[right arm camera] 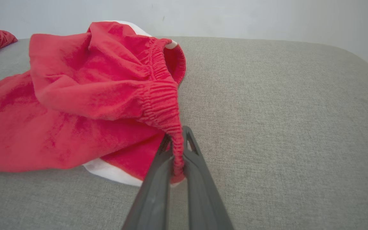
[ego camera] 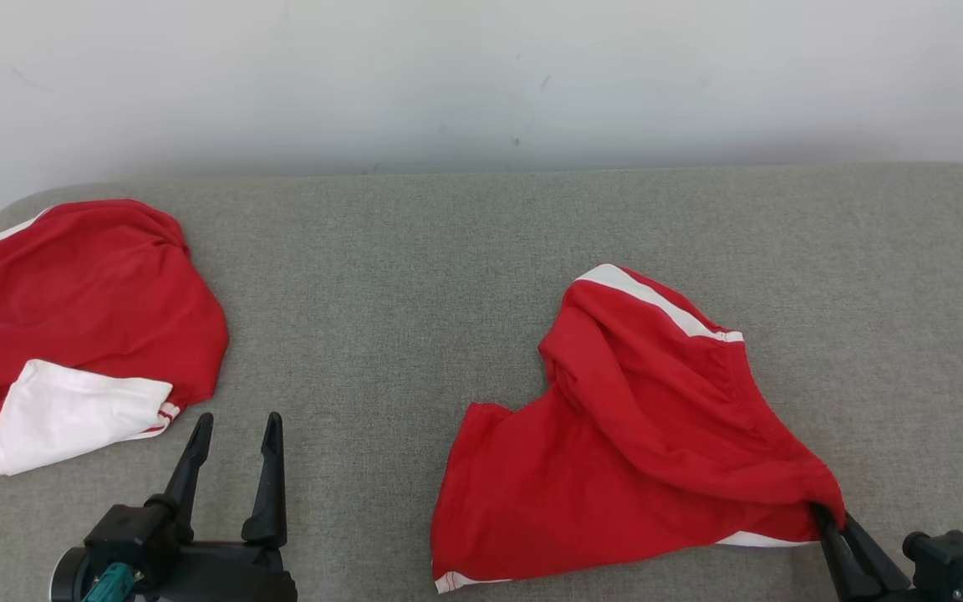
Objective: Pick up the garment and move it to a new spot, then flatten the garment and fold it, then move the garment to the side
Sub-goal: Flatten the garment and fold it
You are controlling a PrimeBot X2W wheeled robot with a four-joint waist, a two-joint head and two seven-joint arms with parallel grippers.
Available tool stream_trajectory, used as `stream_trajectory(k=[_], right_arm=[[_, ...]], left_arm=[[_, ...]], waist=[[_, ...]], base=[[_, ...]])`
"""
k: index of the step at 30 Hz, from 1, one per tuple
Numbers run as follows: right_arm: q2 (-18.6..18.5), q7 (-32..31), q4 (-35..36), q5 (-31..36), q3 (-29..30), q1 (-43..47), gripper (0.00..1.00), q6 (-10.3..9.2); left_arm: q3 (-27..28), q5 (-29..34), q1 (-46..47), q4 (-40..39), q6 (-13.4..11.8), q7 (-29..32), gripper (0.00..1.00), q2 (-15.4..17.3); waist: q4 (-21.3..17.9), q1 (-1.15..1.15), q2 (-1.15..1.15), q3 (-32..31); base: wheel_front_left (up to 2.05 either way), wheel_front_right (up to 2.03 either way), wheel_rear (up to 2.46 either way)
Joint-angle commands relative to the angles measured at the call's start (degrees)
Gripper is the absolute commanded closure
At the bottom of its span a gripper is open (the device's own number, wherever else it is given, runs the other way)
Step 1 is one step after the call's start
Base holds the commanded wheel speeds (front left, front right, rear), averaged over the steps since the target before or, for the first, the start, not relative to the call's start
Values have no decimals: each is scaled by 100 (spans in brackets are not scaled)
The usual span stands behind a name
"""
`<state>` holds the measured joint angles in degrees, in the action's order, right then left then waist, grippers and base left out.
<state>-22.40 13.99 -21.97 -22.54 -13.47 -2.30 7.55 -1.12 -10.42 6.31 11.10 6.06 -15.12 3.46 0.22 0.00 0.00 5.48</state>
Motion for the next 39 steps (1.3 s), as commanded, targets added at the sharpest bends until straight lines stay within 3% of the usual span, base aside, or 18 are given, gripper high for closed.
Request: stream_trajectory(k=[1,10,20,21,22,23,31,39], right_arm=[[74,-65,144,-73,85,125,100,-13],[102,-373,386,55,42,-90,100,-13],[-18,-432,-778,-118,-27,-933,100,-13],[7,-413,-905,-143,-36,-995,89,-13],[40,-381,-1023,-190,-36,-1046,12,-13],[53,-344,-1096,-202,-62,-1094,0,-13],[112,61,-1000,-248,-62,-1067,0,-13],[291,124,301,59,419,-599,0,-13]], left_arm=[[22,39,24,17,13,-5,0,-17],[-41,53,100,114,59,-4,0,-34],[-79,36,20,152,91,-4,0,-47],[-79,38,12,157,77,-4,0,-49],[-81,40,6,164,77,-5,0,-50],[-76,41,-7,167,78,-4,0,-50],[-7,63,-53,126,68,-5,0,-54],[53,76,-43,74,70,-4,0,-54]], waist=[[-8,0,0,-2],[127,0,0,-75],[365,0,0,-80],[371,0,0,-87],[379,0,0,-100],[381,0,0,-111],[257,0,0,-149],[50,0,0,-112]], base=[[0,0,0],[0,0,0],[0,0,0],[0,0,0],[0,0,0],[0,0,0],[0,0,0],[0,0,0]])
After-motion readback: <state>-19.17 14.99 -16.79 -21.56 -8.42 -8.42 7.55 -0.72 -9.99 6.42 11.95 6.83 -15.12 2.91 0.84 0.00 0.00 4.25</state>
